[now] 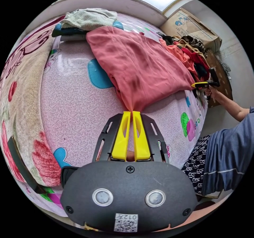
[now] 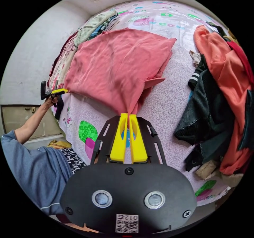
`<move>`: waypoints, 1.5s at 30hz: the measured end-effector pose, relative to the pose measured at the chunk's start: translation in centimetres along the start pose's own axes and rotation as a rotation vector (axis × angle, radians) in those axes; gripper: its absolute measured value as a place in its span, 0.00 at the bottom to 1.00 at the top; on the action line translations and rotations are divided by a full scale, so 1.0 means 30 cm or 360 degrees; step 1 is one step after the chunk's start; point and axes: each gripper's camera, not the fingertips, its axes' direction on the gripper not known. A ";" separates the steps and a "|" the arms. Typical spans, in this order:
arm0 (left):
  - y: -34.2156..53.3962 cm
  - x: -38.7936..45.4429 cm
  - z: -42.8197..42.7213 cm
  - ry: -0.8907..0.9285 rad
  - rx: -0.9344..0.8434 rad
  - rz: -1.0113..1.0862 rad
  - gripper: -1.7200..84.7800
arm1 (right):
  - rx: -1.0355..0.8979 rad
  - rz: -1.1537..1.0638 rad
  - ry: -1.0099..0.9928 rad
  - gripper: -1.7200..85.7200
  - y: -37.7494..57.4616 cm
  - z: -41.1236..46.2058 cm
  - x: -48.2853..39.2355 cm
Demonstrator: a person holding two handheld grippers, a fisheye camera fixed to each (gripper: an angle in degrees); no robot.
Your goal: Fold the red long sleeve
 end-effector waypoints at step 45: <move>0.128 1.135 0.307 -0.0601 -0.0395 0.0267 0.02 | -0.0405 -0.0629 0.1026 0.02 0.223 0.828 -0.860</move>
